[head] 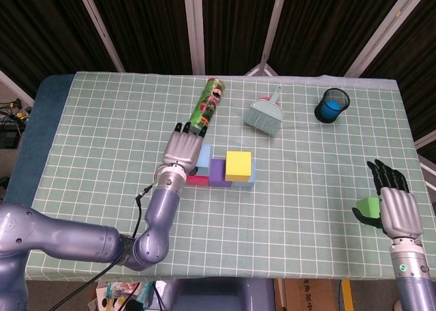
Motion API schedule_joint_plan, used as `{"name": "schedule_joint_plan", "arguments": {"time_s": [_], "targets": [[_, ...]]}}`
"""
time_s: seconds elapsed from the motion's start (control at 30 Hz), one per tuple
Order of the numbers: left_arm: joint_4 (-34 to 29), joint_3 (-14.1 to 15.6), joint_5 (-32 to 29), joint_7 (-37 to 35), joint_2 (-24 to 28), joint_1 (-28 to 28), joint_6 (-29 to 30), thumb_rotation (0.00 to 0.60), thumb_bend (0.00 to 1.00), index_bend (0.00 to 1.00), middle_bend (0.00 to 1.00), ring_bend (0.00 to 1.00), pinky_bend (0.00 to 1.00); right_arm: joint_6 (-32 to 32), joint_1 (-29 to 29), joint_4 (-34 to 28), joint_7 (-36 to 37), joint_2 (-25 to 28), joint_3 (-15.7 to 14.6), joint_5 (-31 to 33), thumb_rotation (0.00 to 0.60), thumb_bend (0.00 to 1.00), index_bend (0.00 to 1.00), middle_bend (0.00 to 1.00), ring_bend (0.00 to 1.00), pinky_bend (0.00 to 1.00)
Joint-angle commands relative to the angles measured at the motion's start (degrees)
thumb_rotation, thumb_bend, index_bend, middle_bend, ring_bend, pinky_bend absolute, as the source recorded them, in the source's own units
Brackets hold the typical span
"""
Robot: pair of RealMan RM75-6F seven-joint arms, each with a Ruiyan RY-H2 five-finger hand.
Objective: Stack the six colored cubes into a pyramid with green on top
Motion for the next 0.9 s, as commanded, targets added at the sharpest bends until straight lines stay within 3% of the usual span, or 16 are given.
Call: {"name": "schedule_joint_plan", "arguments": {"time_s": [0.03, 0.9], "targets": [[0.6, -0.3, -0.7, 0.6, -0.8, -0.8, 0.4, 0.6, 0.37, 0.0, 0.35, 0.05, 0.07, 0.1, -0.1, -0.2, 0.3, 0.2, 0.1, -0.1, 0.6, 0.25, 0.0, 0.0, 0.0, 0.0], [4.0, -1.3, -1.1, 2.8, -5.3, -3.5, 2.4, 0.6, 0.37, 0.0, 0.35, 0.05, 0.07, -0.6, -0.3, -0.9, 2.3, 1.0, 0.6, -0.2, 0.6, 0.25, 0.0, 0.0, 0.0, 0.0]]}}
